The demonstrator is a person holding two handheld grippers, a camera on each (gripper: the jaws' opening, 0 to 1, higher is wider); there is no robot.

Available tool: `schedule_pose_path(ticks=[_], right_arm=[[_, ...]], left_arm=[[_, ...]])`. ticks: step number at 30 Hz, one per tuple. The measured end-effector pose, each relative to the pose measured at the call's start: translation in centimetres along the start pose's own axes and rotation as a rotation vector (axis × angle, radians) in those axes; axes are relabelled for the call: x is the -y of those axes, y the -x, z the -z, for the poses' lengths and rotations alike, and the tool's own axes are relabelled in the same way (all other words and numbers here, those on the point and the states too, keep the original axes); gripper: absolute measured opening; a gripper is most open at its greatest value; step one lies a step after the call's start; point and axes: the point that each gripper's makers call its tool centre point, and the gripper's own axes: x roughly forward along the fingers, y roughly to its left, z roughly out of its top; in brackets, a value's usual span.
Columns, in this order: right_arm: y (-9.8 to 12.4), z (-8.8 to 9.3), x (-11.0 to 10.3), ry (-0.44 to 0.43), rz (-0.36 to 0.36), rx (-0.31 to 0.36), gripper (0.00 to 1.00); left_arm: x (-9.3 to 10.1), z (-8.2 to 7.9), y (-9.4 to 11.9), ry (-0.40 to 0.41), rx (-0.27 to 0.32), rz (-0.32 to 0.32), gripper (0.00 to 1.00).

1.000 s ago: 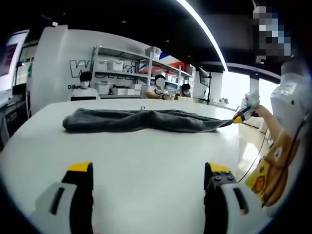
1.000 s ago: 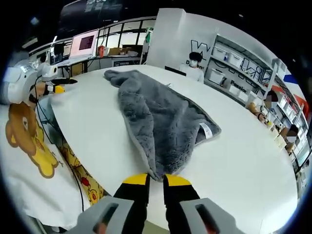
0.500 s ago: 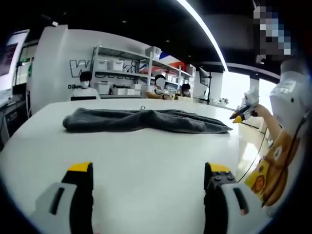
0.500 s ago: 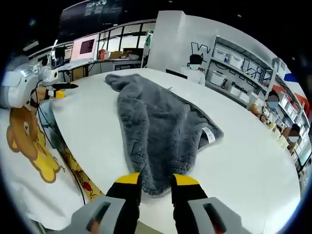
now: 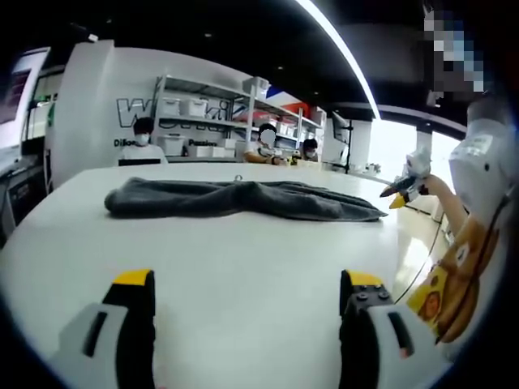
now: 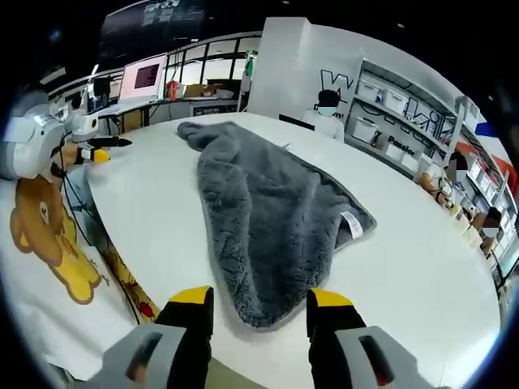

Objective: Fold the towel on the table until its edges align and the towel forms a compact rectangular stack.

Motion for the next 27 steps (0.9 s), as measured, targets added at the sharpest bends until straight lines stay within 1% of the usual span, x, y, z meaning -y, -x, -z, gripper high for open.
schedule_pose_path(ticks=[4, 7, 18, 22, 27], right_arm=[[0.08, 0.04, 0.08, -0.005, -0.001, 0.004, 0.51], [0.02, 0.08, 0.08, -0.001, 0.008, 0.004, 0.58], [-0.18, 0.47, 0.21, -0.011, 0.020, 0.000, 0.73], [-0.28, 0.31, 0.14, -0.008, 0.030, 0.013, 0.85], [-0.46, 0.45, -0.15, -0.010, 0.025, 0.011, 0.87]], left_arm=[[-0.04, 0.08, 0.06, 0.001, 0.000, -0.002, 0.99], [-0.13, 0.10, 0.12, 0.002, 0.000, -0.005, 0.99], [-0.26, 0.24, 0.26, 0.006, 0.001, -0.009, 0.99], [-0.34, 0.25, 0.38, 0.008, 0.004, -0.012, 0.99], [-0.46, 0.31, 0.50, 0.010, 0.004, -0.016, 0.99]])
